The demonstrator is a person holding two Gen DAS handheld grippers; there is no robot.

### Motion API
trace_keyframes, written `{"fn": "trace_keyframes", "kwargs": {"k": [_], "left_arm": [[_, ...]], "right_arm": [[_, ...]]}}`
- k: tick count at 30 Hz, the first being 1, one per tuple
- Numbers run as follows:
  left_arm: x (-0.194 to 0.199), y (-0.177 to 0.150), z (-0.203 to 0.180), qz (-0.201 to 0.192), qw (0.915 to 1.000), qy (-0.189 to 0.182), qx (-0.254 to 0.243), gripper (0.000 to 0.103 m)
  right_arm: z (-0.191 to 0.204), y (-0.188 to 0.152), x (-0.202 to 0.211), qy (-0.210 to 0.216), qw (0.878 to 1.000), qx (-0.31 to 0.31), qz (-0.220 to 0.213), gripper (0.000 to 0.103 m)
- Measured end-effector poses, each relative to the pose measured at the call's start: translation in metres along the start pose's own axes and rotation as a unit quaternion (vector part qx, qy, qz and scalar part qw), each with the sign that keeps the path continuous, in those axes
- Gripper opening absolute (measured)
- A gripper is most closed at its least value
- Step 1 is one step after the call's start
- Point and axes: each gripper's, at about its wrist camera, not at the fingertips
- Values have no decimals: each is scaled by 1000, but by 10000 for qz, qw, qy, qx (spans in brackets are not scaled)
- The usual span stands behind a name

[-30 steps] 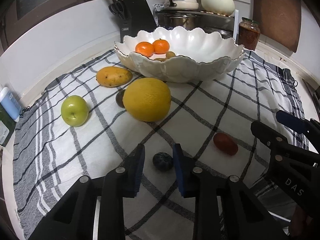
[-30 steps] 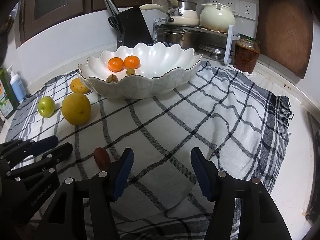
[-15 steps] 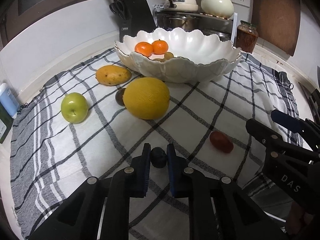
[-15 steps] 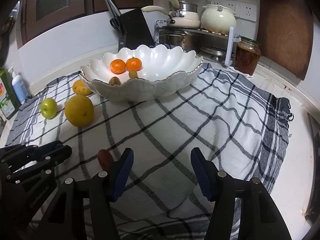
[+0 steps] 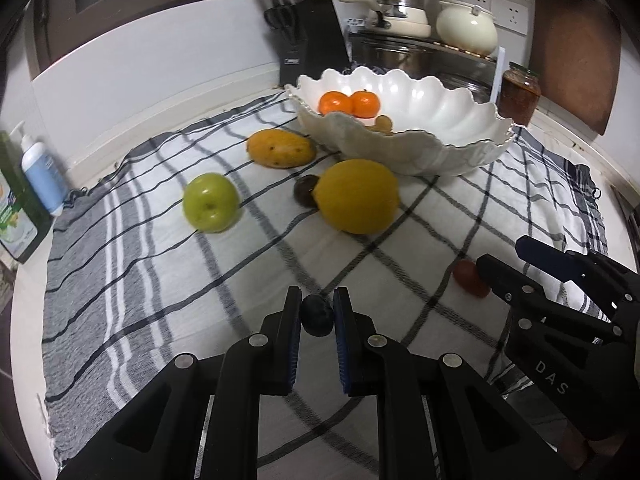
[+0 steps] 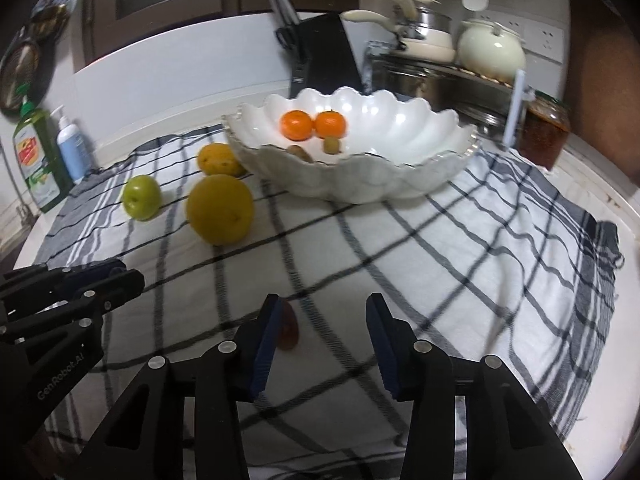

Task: Organize fruits
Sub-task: 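Grasp the small red fruit with the right tool while the left tool holds the blueberry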

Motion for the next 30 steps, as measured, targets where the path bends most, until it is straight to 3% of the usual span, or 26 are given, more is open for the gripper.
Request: {"fn": "trace_keyframes", "kwargs": {"k": [9,13,30], "left_arm": [[-2,-2,11,54,9998,-57,163,17],[-3,-2,15,79,9997,-57,207,17],[-5,-2,21,88,9995,-61,307,17]], "right_arm": [[18,4,-1,199,9994,280,-31,36],[23,5,-7,321,9988,360,23,20],[27,1,-17,335,9979,522,157,21]]}}
Point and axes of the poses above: each gripper's, at about its wrist camera, not at the fingertips, and x roughly against the way its jaws point, z to its left, y to its top, and after that the axes turned 11 degrees about x, right-handed
